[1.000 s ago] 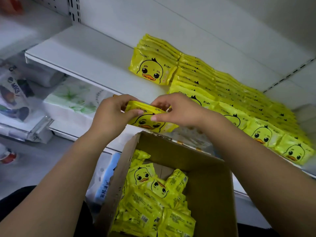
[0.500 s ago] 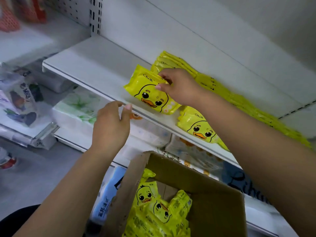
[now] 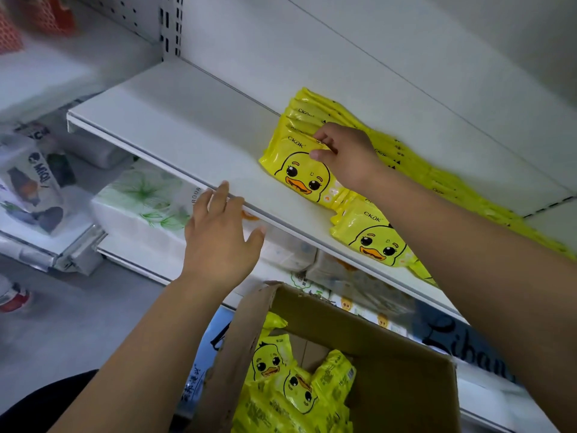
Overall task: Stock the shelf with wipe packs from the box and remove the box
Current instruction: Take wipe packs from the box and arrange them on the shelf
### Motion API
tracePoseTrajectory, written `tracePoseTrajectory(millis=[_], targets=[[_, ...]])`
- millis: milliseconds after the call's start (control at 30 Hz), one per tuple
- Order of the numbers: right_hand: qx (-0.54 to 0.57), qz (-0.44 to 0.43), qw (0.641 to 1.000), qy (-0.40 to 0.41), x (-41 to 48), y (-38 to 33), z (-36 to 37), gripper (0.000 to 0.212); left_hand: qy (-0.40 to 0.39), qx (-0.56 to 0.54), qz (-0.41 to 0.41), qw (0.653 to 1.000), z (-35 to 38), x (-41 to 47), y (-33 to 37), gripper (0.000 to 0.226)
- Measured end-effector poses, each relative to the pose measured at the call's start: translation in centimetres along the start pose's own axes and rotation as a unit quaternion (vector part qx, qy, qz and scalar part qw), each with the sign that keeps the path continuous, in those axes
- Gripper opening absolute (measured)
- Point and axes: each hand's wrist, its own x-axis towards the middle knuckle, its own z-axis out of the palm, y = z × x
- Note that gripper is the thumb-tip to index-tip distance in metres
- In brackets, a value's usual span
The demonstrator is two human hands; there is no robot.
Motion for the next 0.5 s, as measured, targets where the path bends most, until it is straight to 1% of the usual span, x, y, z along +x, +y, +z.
tracePoseTrajectory(millis=[167, 233, 300, 400, 500], targets=[[0.006, -0.005, 1.0, 0.027, 0.2, -0.5, 0.1, 0.03, -0.009, 0.001, -0.001, 1.0, 0.1, -0.3, 0.4, 0.053], [0.002, 0.009, 0.999, 0.034, 0.0, -0.6, 0.3, 0.036, -0.007, -0.002, 0.008, 1.0, 0.3, -0.6, 0.5, 0.052], [-0.011, 0.005, 0.998, 0.061, -0.8, -0.8, 0.0, 0.042, 0.006, -0.014, 0.022, 1.0, 0.3, -0.8, 0.7, 0.052], [-0.03, -0.037, 0.995, 0.089, -3.9, -1.5, -0.8, 0.041, 0.019, -0.026, 0.042, 0.999, 0.1, -1.4, 1.2, 0.05], [-0.012, -0.057, 0.995, 0.081, -8.7, -2.0, -1.5, 0.039, 0.027, -0.016, 0.064, 0.997, 0.0, -2.4, 1.3, 0.042]])
